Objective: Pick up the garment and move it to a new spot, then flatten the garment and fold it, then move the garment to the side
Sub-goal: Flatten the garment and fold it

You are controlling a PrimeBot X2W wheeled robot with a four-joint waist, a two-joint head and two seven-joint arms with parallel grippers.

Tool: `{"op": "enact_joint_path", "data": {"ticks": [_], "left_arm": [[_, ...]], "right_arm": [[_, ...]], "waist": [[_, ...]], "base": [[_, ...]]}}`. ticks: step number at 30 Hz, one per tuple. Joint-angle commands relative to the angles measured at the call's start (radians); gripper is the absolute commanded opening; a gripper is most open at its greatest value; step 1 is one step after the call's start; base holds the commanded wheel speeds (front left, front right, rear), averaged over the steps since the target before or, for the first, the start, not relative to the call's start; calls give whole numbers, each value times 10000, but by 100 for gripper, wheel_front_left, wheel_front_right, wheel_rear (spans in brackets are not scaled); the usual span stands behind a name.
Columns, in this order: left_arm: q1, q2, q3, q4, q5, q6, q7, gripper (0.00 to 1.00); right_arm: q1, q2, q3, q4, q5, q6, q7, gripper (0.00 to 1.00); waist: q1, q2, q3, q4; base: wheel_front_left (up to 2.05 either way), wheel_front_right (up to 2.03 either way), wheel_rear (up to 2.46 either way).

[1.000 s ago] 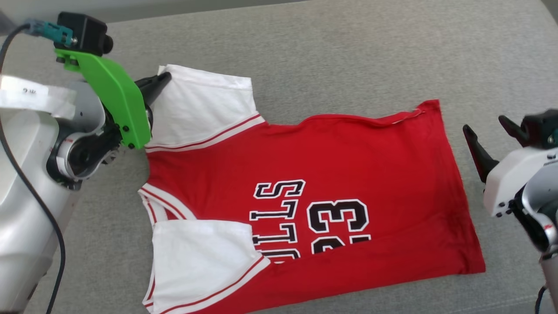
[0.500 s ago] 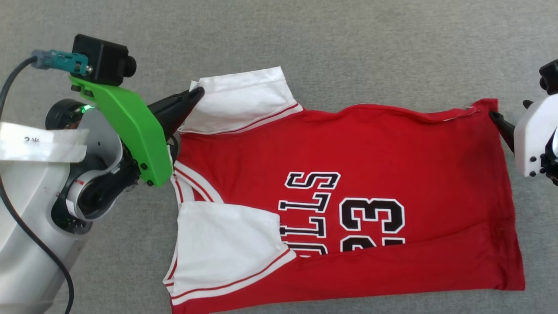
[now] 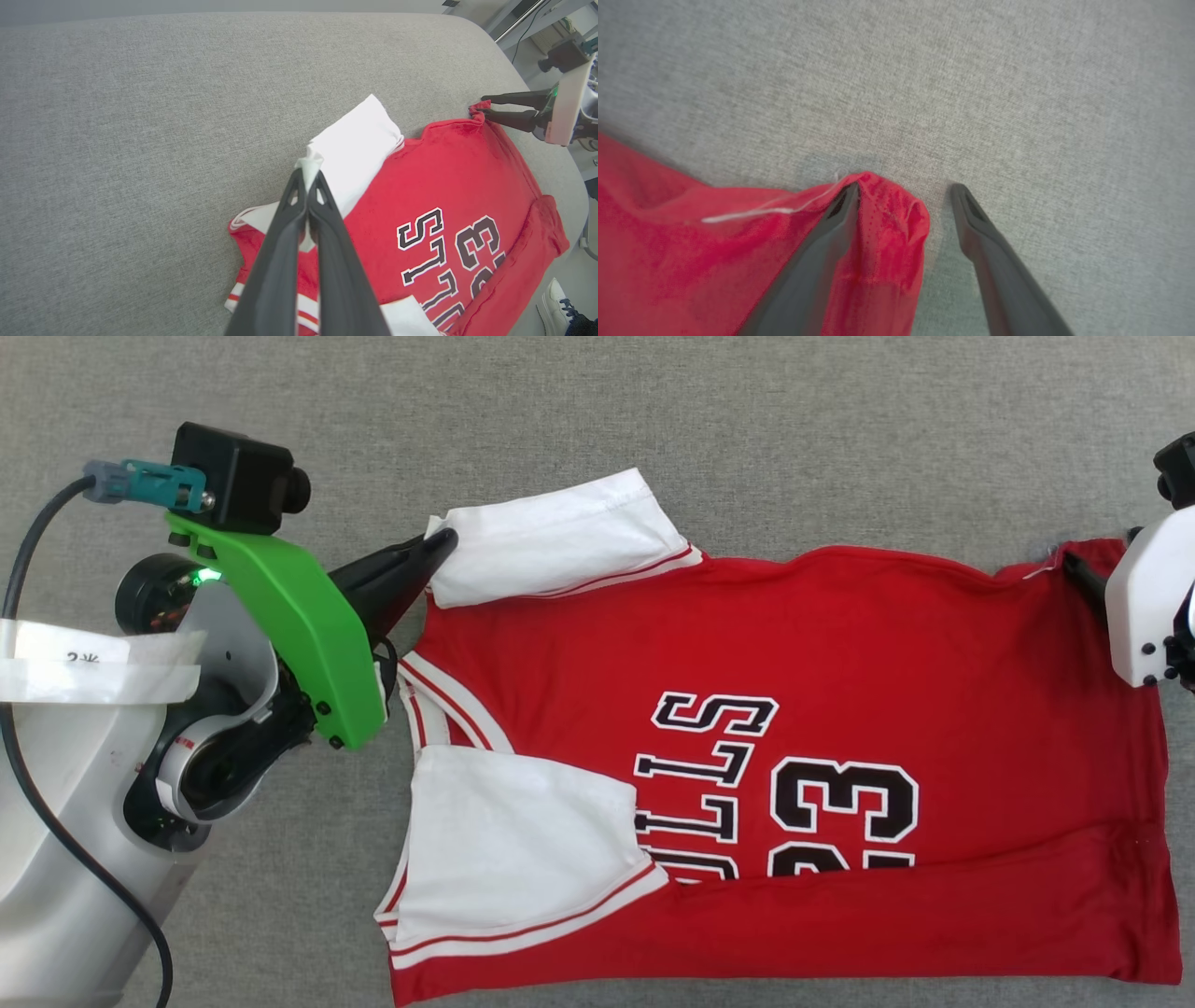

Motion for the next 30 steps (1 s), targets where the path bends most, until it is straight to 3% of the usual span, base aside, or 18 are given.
{"op": "enact_joint_path", "data": {"ticks": [1, 7, 18, 30], "left_arm": [[156, -48, -5, 89, 54, -75, -99, 0], [319, -66, 48, 481, 89, -115, -382, 0], [987, -233, 169, 1331, 69, -118, -1165, 0], [2249, -199, 272, 1584, -264, 58, -1632, 0]], "right_arm": [[151, 156, 358, 224, 150, 4, 26, 0], [250, 77, 592, 652, 596, 4, -373, 0], [681, 450, -268, 1265, 1198, 4, -2164, 0], [1860, 400, -507, 880, 1776, 4, -3417, 0]], "waist": [[0, 0, -15, 26], [0, 0, -304, -35], [0, 0, -1440, -326], [0, 0, -2833, -488]], "base": [[0, 0, 0], [0, 0, 0], [0, 0, 0], [0, 0, 0]]}}
